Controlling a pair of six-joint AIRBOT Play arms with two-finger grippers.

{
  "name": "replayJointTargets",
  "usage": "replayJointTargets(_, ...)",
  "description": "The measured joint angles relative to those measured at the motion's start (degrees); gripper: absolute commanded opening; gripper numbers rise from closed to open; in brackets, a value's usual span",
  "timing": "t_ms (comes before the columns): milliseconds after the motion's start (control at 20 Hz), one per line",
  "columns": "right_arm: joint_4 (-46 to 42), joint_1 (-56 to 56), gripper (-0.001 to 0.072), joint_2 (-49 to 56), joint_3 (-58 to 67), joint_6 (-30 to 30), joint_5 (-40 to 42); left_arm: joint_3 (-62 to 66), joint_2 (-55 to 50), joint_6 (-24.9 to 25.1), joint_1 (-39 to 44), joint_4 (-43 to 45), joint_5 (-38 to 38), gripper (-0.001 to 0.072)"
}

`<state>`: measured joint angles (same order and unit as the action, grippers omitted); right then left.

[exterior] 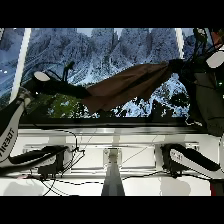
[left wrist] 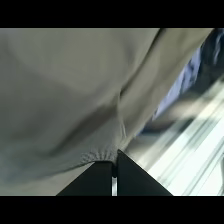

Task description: Fold the clothes and pants, and hang the long-sleeved shirts on hangers.

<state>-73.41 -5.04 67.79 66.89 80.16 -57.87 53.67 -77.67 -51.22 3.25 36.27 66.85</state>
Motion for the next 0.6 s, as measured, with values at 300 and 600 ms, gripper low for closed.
replayJointTargets(300, -0.7, 0.0, 0.0015, -2.8, 0.0, -0.3, 1.9, 14.3, 2.9, 1.8, -10.6, -11.5, 0.8, 0.0015)
replayJointTargets(600, -0.9, 0.0, 0.0015, -10.7, 0.0, -2.1, 4.6, 20.6, 8.7, 4.0, -23.0, -25.2, -3.0, 0.0015)
